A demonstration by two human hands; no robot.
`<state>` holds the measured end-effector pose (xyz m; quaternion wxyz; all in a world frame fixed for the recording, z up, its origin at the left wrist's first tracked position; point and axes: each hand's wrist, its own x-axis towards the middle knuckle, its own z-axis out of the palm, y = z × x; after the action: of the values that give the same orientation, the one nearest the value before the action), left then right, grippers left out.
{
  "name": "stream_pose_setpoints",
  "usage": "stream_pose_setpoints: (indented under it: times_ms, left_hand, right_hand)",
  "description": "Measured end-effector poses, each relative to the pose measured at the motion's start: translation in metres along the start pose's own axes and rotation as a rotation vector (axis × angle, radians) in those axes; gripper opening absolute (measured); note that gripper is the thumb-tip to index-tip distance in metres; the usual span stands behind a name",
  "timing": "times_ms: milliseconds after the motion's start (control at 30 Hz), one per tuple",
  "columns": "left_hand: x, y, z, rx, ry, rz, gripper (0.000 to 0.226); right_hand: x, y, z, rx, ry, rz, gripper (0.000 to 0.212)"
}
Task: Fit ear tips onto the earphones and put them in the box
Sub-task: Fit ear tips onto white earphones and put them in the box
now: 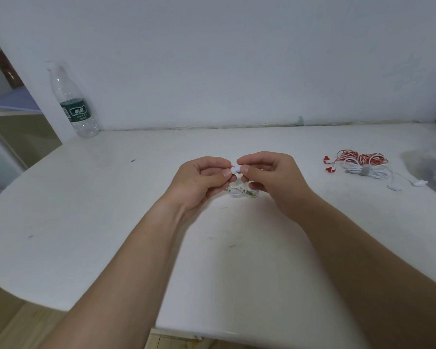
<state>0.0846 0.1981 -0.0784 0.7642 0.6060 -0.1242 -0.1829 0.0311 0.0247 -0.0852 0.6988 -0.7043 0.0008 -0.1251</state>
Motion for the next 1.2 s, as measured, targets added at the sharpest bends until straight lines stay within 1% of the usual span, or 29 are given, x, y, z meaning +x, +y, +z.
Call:
stream_pose_setpoints:
  times_ms: [167, 433, 600, 833, 1100, 1200]
  left_hand:
    - [0.0010, -0.0009, -0.0027, 0.019, -0.031, -0.011, 0.015]
    - [0.0007, -0.0008, -0.0026, 0.034, -0.035, 0.000, 0.024]
    - [0.0013, -0.0026, -0.0021, 0.049, -0.017, 0.008, 0.015]
    - [0.0014, -0.0015, -0.0019, 0.013, -0.024, 0.022, 0.013]
    - [0.0005, -0.0024, -0.0005, 0.055, -0.007, 0.037, 0.012]
    - [0.0003, -0.0016, -0.0005, 0.061, -0.020, 0.038, 0.012]
  right_hand:
    - [0.0011, 0.0004, -0.0023, -0.019, -0.054, -0.010, 0.015]
    - [0.0000, -0.0014, -0.0030, -0.043, -0.056, -0.039, 0.013]
    - [-0.0002, -0.0002, -0.0028, -0.056, -0.050, -0.052, 0.012]
    - [0.0005, -0.0015, -0.0023, -0.005, -0.028, -0.022, 0.012]
    - [0.0001, -0.0021, -0.0015, -0.087, -0.017, -0.066, 0.008]
    - [0.0004, -0.0024, -0.0013, -0.082, -0.005, -0.066, 0.008]
